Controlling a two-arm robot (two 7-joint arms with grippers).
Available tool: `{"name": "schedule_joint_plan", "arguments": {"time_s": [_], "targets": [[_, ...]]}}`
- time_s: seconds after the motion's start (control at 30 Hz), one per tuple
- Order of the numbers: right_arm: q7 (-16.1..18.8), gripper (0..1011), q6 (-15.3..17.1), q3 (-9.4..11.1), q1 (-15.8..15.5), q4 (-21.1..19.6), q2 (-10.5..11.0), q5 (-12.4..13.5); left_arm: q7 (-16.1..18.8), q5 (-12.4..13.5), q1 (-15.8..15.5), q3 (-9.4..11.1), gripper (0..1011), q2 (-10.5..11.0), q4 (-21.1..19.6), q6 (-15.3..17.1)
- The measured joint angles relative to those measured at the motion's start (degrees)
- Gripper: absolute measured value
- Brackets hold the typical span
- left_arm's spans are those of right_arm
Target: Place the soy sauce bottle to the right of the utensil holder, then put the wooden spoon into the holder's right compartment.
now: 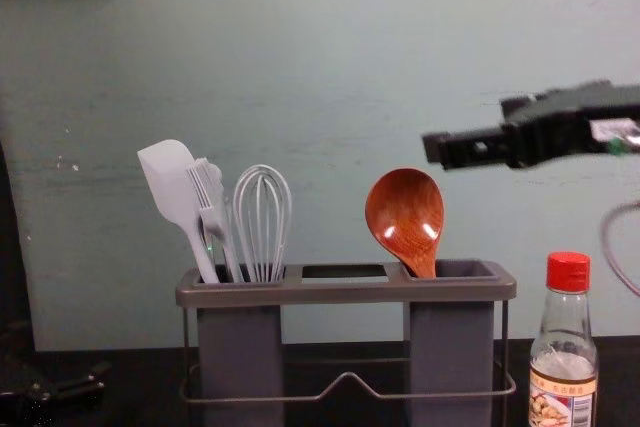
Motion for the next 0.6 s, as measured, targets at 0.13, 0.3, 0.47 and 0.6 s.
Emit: {"name": "schedule_joint_plan", "arguments": {"time_s": [0.13, 0.3, 0.47, 0.6], "targets": [[-0.9, 1004, 0.9, 1.6, -5.0, -3.1, 1.1, 1.4, 0.0, 0.0, 0.0, 0.0, 1005, 0.0, 0.0, 0.0], [-2.2, 1004, 0.5, 2.3, -9.4, -4.8, 1.9, 1.5, 0.0, 0.0, 0.0, 0.0, 1005, 0.0, 0.0, 0.0], [-4.0, 1004, -2.1, 2.3, -13.2, -5.3, 2.5, -0.2, 0.0, 0.0, 0.0, 0.0, 1005, 0.0, 0.0, 0.0], [-6.5, 1004, -6.7, 2.3, -17.0, -5.1, 2.6, -3.7, 0.0, 0.0, 0.0, 0.0, 1005, 0.0, 0.0, 0.0]]}}
